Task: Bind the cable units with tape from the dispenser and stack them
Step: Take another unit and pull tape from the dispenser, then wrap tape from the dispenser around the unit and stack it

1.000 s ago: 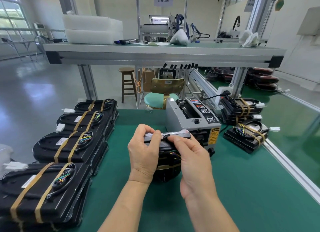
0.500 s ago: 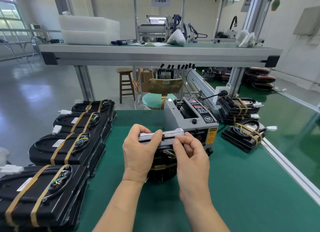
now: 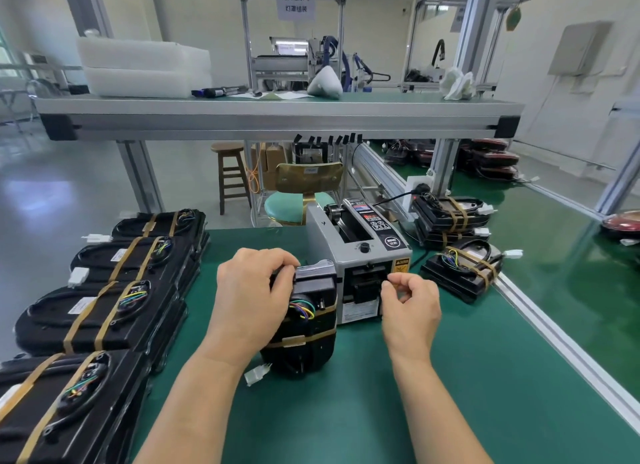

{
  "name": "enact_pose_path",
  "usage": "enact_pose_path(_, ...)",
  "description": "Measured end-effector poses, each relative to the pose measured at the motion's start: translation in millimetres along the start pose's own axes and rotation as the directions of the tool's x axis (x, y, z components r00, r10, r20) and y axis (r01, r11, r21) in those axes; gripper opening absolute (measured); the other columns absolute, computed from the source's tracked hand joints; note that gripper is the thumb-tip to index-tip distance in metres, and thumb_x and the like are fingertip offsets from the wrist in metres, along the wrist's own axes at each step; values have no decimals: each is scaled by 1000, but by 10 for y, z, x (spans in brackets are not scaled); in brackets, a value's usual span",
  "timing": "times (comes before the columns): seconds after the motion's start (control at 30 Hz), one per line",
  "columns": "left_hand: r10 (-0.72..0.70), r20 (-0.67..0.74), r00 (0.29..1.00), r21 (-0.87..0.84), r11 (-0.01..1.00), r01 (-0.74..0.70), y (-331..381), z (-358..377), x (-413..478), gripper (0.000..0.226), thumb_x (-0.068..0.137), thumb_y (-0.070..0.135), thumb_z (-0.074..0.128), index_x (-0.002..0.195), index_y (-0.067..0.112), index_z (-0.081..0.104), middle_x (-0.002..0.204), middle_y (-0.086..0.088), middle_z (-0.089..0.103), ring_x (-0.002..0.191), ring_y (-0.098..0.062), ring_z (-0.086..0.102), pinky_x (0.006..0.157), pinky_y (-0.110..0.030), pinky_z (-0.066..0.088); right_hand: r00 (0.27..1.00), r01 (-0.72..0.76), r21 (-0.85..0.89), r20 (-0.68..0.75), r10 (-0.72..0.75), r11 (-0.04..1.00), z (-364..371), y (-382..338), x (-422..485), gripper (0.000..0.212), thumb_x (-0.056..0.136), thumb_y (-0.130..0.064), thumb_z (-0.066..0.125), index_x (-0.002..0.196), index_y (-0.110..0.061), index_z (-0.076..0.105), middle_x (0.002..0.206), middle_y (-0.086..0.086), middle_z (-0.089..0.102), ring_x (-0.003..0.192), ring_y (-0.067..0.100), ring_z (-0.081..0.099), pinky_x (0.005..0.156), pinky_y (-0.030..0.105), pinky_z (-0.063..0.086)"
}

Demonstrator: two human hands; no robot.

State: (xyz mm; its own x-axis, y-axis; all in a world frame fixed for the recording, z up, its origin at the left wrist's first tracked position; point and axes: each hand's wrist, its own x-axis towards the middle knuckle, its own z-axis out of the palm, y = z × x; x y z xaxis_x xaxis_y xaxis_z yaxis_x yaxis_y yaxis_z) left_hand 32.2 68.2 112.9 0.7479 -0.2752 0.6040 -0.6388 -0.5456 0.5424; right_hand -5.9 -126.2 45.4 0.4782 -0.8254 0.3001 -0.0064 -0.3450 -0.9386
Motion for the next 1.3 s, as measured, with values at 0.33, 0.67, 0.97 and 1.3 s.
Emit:
enact_pose_path(0.33,-51,26,998,-25,998,52,74,70,-12,22,95,4,52,89,19,67,83,10,65,84,-18,61,86,-49,46,997,77,-131,35,-73,988,166,122,-24,14,86,-13,70,99,-17,74,101,0,49,100,17,42,80,15,26)
enact_pose_path(0.67,-69,23,997,-30,997,70,34,37,1,22,95,5,52,88,18,68,82,12,65,82,-11,60,83,-42,48,988,128,-91,-70,-135,988,258,164,-3,12,81,-6,73,92,-12,74,99,0,49,98,18,40,77,15,25)
enact_pose_path(0.97,-88,48,995,-59,994,91,48,32,7,23,95,6,52,89,21,68,84,14,65,85,-6,60,81,-35,48,955,256,-113,-124,-269,960,327,224,4,11,77,-4,78,83,-12,76,94,3,56,94,18,42,80,17,30)
enact_pose_path(1.3,-103,44,994,-85,991,106,25,24,-4,23,95,5,51,88,20,68,83,13,65,85,-7,60,80,-34,47,905,397,-238,-62,-422,886,312,280,3,7,84,2,68,81,-4,68,96,9,59,96,25,46,86,22,32)
